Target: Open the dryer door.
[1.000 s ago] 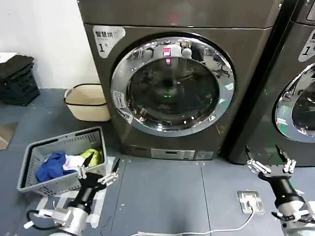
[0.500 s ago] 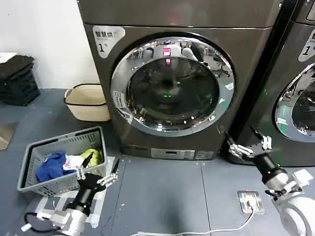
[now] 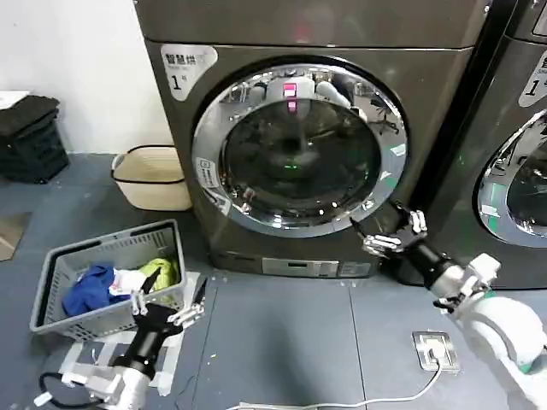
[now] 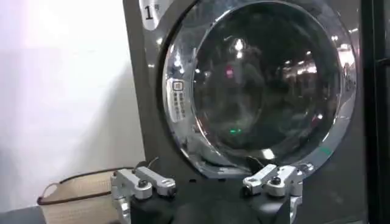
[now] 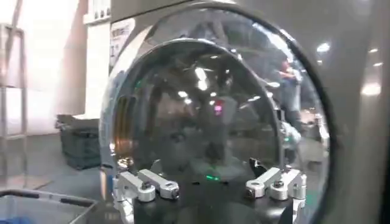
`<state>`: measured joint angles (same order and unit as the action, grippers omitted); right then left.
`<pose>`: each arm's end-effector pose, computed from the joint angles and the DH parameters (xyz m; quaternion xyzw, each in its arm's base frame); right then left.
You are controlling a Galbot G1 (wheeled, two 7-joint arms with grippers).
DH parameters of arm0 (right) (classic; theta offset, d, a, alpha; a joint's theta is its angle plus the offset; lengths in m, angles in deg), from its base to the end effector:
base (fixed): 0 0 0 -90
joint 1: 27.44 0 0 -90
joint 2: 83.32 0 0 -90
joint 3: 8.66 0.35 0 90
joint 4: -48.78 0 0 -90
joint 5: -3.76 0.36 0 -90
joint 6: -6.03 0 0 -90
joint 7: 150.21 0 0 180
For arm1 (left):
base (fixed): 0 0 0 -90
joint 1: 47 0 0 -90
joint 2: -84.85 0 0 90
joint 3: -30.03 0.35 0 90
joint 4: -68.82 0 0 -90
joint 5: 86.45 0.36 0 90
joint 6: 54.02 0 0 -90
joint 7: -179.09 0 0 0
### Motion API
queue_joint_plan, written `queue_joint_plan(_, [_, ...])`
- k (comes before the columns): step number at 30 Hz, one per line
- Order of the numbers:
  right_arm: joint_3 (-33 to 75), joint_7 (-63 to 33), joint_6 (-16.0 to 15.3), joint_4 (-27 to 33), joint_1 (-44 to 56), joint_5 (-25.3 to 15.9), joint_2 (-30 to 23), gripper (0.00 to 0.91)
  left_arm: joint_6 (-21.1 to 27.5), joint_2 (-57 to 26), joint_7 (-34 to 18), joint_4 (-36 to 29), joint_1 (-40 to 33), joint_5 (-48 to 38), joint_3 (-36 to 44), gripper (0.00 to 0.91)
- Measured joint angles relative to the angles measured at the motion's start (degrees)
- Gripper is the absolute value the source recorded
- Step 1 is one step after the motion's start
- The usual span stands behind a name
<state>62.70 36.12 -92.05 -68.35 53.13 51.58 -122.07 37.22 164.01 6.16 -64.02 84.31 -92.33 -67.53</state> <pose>0.3316 -0.0808 -0.1438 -0.3290 0.9428 -0.0355 0.0398 0.1327 0.0539 -0.2455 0.0762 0.9951 0.0634 0.0040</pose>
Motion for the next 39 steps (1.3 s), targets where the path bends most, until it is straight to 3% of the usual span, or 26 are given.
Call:
queue_joint_plan(19, [-22.5,0.7,0.6,7.4,-23.7,3.6,-3.8,0.907,-0.3,0.5,0.1,-0.4,0.8,0.9,-0.1,0.907])
queue_joint_plan(39, [-37.1,1.3,1.4,18.7,-37.4,3.9,-13.1,0.907,-0.5,1.0,0.2,-2.0,2.2,1.4,-0.4,0.907])
